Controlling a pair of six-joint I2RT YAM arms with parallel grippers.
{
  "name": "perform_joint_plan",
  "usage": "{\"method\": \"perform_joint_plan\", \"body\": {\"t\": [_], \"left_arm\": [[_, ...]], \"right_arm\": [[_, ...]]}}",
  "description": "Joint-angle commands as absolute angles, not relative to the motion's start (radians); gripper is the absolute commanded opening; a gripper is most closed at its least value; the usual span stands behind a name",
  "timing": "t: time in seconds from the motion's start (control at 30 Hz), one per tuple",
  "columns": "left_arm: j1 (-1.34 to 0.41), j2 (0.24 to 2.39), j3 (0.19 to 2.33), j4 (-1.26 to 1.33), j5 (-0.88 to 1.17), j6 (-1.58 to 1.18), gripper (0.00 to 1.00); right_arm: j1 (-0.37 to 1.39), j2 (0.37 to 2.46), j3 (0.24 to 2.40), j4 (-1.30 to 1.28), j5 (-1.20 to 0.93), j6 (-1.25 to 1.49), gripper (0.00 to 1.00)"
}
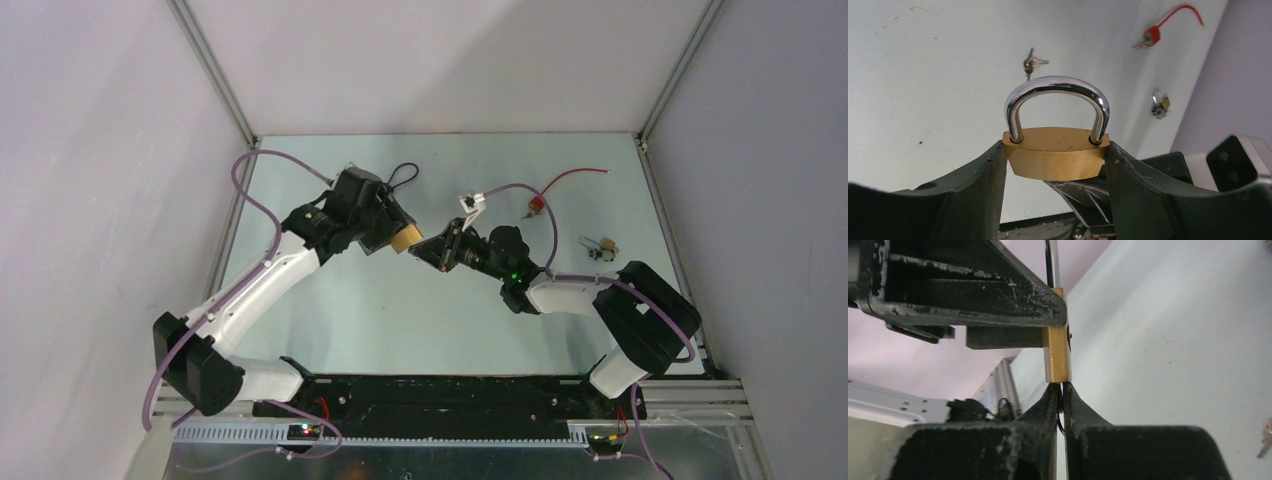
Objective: Unlock with the key
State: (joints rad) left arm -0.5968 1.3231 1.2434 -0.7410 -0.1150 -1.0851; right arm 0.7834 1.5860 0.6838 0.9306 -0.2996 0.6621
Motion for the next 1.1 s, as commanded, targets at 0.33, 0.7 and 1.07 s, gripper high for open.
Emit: {"method": "perform_joint_plan", "body": {"t": [0.33,0.7,1.07], "left_arm": [[-0.641,1.092,1.019,-0.221,0.193,-1.025,0.0],[-0.638,0.979,0.873,0.021,0.106,-1.027,0.0],[-0.626,0.999,0.96,-0.209,-0.069,-1.023,0.0]], "right_arm": [[0.643,1.582,0.808,1.155,-0.551,1.05,0.0],[0.625,1.534,0.807,1.136,-0.587,1.056,0.18],[0.709,1.301,0.673,0.866,-0.358,0.548,0.8]]}}
